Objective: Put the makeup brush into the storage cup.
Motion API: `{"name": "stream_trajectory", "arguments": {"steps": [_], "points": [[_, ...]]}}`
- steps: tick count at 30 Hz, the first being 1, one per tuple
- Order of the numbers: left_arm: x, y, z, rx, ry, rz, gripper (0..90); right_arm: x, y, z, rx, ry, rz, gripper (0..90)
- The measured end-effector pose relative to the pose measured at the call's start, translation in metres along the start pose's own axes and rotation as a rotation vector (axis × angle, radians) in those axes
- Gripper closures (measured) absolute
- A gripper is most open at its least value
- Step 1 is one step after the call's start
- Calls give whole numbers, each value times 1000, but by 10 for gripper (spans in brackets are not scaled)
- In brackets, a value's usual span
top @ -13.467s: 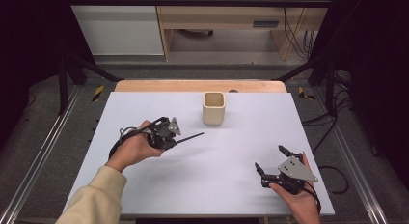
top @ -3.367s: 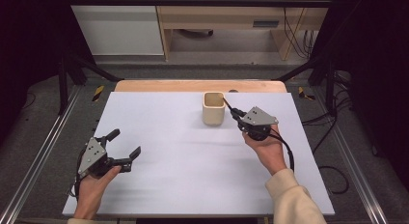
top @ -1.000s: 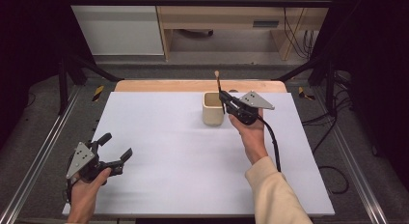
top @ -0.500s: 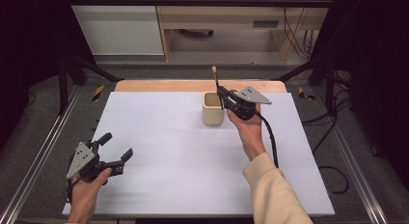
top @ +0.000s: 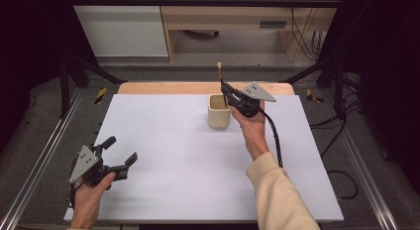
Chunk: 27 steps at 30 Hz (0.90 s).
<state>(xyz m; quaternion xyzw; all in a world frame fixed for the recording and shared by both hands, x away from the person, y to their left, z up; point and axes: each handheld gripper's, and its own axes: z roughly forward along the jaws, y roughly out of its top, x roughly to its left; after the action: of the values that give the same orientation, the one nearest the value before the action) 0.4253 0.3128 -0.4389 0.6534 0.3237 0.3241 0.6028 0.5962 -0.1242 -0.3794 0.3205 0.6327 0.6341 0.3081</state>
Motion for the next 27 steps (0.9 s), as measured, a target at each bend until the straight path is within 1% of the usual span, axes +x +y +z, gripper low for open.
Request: {"name": "stream_trajectory", "arguments": {"steps": [4, 9, 13, 27], "points": [[0, 0, 0, -1, -1, 2, 38, -1, -1, 2, -5, 0, -5, 832], [0, 0, 0, -3, -1, 0, 38, -1, -2, 3, -8, -1, 4, 832], [-1, 0, 1, 1, -4, 6, 38, -1, -2, 3, -9, 0, 0, 832], [-1, 1, 0, -2, -2, 5, 38, -2, -3, 4, -19, 0, -6, 832]]}}
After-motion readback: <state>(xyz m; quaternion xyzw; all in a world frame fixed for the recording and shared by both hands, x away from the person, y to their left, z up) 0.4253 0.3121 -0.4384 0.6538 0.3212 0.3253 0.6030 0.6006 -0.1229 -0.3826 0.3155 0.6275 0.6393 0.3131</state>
